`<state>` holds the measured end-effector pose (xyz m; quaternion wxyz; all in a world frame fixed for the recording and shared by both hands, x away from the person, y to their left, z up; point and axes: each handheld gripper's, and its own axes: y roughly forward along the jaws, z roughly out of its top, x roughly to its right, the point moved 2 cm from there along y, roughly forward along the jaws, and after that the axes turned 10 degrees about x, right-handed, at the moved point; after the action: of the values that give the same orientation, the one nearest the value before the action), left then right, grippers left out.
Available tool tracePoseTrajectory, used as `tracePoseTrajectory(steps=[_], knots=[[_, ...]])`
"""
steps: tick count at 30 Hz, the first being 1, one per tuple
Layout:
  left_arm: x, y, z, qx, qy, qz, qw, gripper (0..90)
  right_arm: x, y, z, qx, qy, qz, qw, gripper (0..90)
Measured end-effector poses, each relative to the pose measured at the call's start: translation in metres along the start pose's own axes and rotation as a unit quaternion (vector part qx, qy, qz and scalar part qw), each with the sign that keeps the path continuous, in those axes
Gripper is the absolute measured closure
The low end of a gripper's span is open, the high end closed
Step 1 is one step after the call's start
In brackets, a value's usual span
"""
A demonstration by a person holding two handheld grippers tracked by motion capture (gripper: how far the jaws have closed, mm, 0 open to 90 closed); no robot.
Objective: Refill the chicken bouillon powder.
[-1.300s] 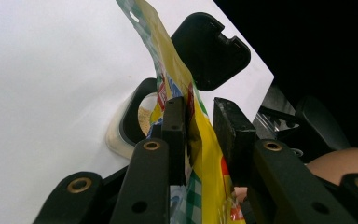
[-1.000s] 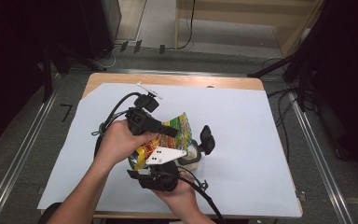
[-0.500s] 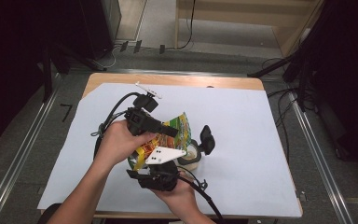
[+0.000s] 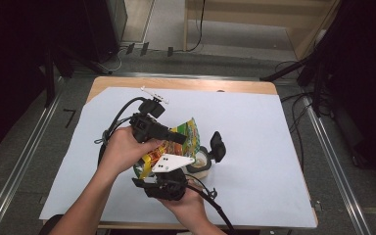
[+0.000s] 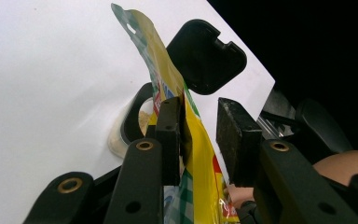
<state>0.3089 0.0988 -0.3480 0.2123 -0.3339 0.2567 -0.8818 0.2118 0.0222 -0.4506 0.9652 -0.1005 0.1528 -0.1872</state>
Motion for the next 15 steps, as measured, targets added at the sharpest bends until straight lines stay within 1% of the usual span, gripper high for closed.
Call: tracePoseTrajectory(steps=[15], knots=[[0.0004,0.0009,0.0001,-0.002,0.002,-0.001,1.0000,70.7,0.0008,0.0001,-0.0005,-0.001,0.001,0.000,1.0000,65.3]])
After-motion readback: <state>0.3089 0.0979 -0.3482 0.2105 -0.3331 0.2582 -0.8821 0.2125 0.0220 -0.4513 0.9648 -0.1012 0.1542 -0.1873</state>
